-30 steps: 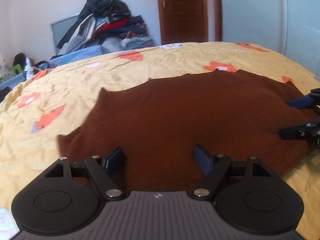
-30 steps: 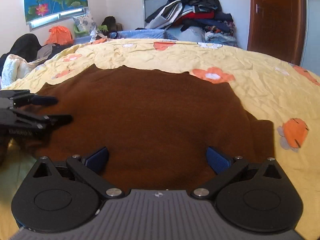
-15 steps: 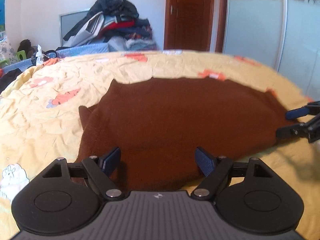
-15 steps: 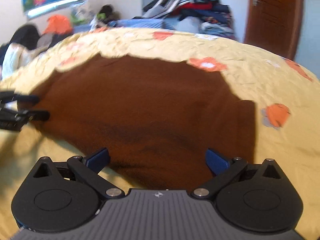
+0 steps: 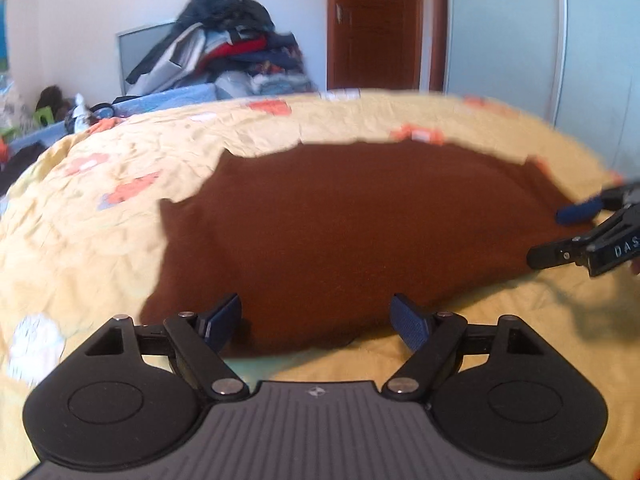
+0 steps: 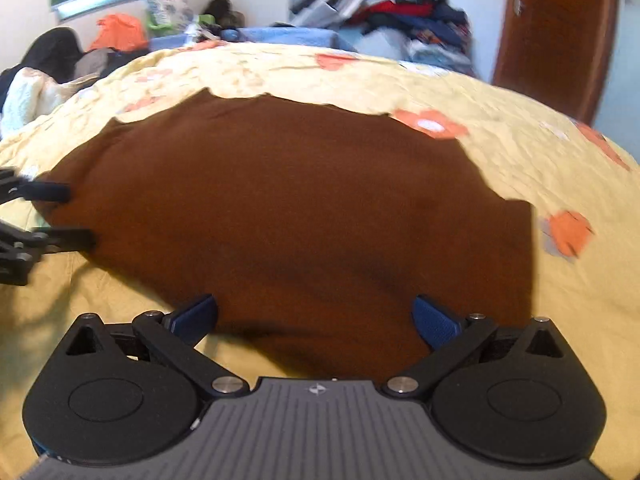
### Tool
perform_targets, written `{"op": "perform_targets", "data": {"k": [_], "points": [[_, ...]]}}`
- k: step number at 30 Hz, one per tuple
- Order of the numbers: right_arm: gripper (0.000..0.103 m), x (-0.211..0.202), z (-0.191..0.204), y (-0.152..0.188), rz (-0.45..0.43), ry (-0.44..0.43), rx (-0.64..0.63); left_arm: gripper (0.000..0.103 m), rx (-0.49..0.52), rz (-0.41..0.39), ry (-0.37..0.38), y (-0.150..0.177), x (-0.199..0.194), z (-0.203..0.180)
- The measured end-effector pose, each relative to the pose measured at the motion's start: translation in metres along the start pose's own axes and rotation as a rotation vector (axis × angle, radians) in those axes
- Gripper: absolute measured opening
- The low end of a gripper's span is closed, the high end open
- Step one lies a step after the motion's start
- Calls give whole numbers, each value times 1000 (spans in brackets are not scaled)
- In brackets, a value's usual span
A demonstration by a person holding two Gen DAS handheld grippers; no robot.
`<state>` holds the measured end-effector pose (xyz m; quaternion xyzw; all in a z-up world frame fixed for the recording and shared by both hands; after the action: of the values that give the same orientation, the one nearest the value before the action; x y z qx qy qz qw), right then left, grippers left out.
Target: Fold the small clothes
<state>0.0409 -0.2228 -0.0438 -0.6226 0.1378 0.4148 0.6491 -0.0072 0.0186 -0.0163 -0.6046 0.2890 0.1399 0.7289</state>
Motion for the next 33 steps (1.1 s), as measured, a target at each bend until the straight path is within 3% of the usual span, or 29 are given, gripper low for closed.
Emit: {"op": "perform_targets", "data": {"k": [2,4,5,7,9,13,18,19,22,26,27,28,29,30,33], "points": [[103,-9,-3,-5,-37,-27,40,82,-6,23,18,7,1,3],[103,0,-8,3,-13,12,27,83,18,110,-17,20,20,7],[103,10,-10,10,14,35,-5,83,33,77,-37,19,21,8],[103,11,-3,17,0,72,-129,83,8,98,-33,16,19,7],[103,1,-2,17,41,59,-89,83,-80,62,7,8,5,10],[103,-39,-20,11,-34,-38,129,83,-380,6,72,14,-20,31],[103,-62,-74,27,-14,-165,645,83,-842,61,213,38,-3,56],[103,-60,-80,33,1,-204,728,83,-915,32,234,38,1,60],[103,-42,-81,44,12,-298,848,83,-1039,5,247,33,19,70],[103,-25,-86,30,-20,-348,936,78,-1067,-1,183,21,38,78],[94,-21,-87,27,-13,-343,937,46,-1052,23,151,21,42,82],[62,-16,-88,27,16,-330,925,6,-1011,86,113,24,49,82],[35,-11,-88,30,53,-318,908,8,-988,126,106,29,51,84],[19,-6,-86,24,64,-320,896,7,-999,114,123,30,50,86],[19,-20,-79,19,43,-336,817,7,-916,56,153,18,31,90]]}}
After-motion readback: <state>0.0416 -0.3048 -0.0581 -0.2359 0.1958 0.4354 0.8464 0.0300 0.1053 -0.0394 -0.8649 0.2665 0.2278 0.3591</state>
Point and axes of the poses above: each gripper's, at about its wrist camera, not at the fingertips, and x roughly the way its jaws point, z to its left, y to its underside, the point moved 10 cm from there along x, roughly the way its jaws point, and after that the axes turned 8 degrees about x, right-handed, at the moved point
